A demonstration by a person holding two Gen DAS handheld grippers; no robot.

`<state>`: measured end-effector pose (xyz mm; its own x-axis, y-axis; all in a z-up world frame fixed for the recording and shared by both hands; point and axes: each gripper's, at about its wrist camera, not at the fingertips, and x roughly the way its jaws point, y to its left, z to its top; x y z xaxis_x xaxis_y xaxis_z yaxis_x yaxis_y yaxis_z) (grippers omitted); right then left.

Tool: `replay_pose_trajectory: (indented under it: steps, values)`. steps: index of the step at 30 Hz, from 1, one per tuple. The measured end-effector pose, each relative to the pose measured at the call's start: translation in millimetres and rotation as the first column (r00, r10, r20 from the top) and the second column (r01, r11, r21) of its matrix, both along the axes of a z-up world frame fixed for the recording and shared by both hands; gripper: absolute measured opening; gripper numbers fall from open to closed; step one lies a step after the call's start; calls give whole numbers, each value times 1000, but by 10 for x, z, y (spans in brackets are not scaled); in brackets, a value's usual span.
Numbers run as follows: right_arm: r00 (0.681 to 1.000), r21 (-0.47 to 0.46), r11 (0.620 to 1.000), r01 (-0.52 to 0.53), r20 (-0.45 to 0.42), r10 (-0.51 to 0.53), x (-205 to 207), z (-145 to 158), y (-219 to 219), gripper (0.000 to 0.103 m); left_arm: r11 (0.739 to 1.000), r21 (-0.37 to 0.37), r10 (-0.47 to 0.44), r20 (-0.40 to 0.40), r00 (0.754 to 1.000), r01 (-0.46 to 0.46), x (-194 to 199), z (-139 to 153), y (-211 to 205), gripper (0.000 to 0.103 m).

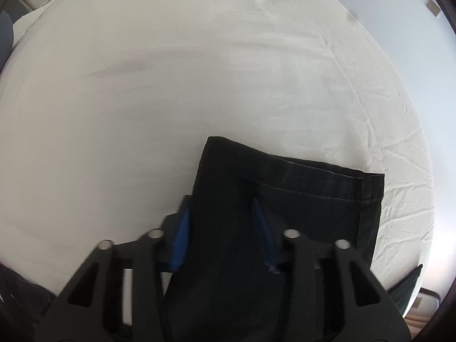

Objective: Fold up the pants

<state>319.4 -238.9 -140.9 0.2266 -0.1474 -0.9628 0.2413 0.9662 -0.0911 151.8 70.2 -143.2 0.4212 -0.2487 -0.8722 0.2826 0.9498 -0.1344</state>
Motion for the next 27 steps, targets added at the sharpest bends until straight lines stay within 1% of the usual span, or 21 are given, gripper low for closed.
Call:
replay_pose_trajectory:
  steps: [1,2,3,5,7,9,12,14,15,16,18,19,21,22,24,27]
  values:
    - [1000,13,1000,0,4,0,6,37,-23,11,1000,0,1,-1,1000,-1,2,0,-10,46]
    - [1000,32,999,4,15,-5,-3,69,-56,7,1000,3,0,-3,1000,0,25,-24,-105,46]
    - [999,47,999,9,37,-11,-50,133,-108,2,1000,6,0,-3,1000,0,33,-37,-141,46]
    - [996,72,997,22,81,-28,-141,263,-234,2,1000,10,1,-5,1000,0,44,-34,-187,46]
    - [988,108,994,35,144,-50,-282,416,-473,1,1000,14,2,-9,1000,-1,57,-27,-237,46]
    - [975,129,990,49,211,-76,-531,626,-647,1,1000,24,2,-11,1000,-2,71,-34,-303,46]
    - [935,200,974,103,316,-164,-1061,942,-1087,1,999,37,2,-16,1000,-1,101,-28,-376,46]
    - [902,228,964,140,372,-219,-1488,1054,-1411,1,999,45,3,-22,1000,-2,123,-23,-437,46]
    - [881,246,955,165,399,-255,-1764,1115,-1563,1,999,50,3,-25,1000,-1,137,-21,-471,46]
    - [865,260,947,186,413,-284,-2001,1150,-1663,1,998,56,2,-27,1000,0,155,-17,-502,46]
    - [827,294,926,239,437,-352,-2485,1150,-1885,1,998,65,5,-33,999,-2,189,-10,-558,46]
    - [810,315,911,267,439,-389,-2683,1104,-1982,1,998,70,8,-37,999,-6,206,-7,-586,47]
    - [772,381,863,332,416,-481,-3064,936,-2158,1,997,81,14,-43,999,-11,248,-3,-653,48]
    - [748,418,832,365,400,-529,-3268,812,-2234,1,996,86,18,-47,999,-14,271,-2,-687,48]
    - [721,447,794,412,373,-584,-3505,601,-2312,1,996,93,24,-55,998,-19,316,-5,-741,49]
    - [666,505,716,481,321,-673,-3813,237,-2439,1,994,104,29,-64,997,-22,371,-10,-814,50]
